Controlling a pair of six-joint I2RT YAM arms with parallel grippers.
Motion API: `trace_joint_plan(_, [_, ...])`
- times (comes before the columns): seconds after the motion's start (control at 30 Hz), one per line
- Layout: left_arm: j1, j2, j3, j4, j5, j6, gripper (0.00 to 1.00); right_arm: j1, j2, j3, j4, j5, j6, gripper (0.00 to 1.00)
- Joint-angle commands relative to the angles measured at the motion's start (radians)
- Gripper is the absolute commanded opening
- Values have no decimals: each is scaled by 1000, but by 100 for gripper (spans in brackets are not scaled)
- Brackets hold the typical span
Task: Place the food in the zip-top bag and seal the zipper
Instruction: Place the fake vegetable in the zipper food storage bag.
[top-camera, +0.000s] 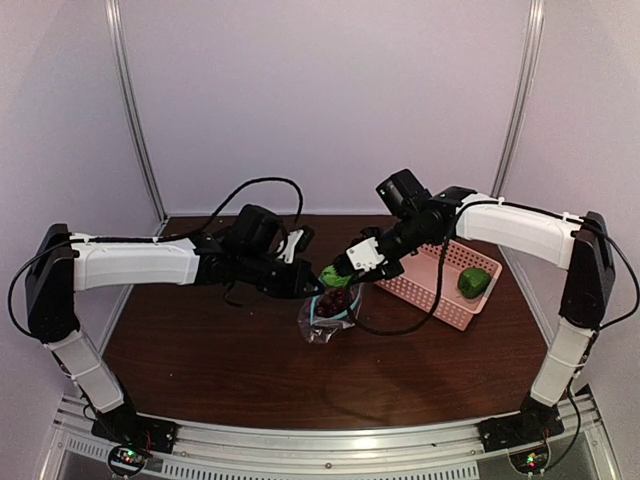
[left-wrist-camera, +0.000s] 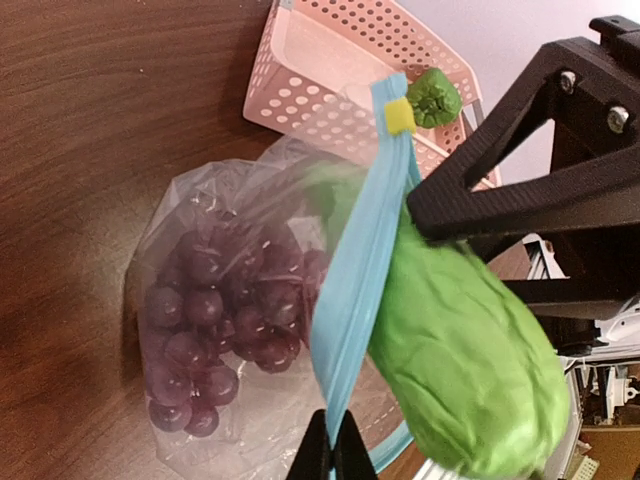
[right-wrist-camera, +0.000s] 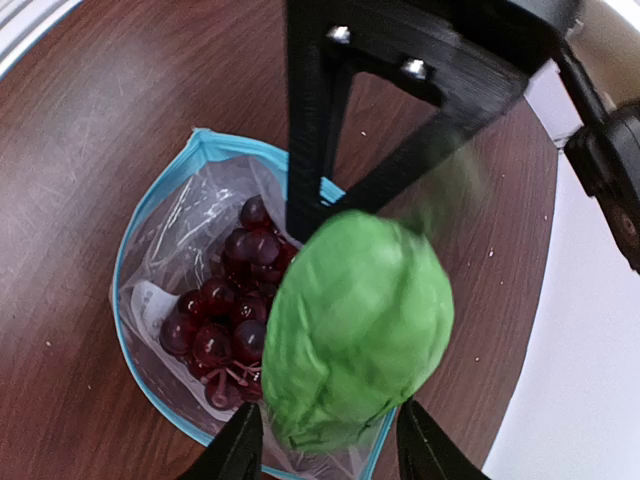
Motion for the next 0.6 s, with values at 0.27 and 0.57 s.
trace_joint_plan(0.27, [14,-14,31,12,19,11,0,88,-37,-8,-93,206,-50,55])
trace_joint_plan(0.57, [16,6,57,50,73,-8,0,47,-100,-7,-80,9,212,29])
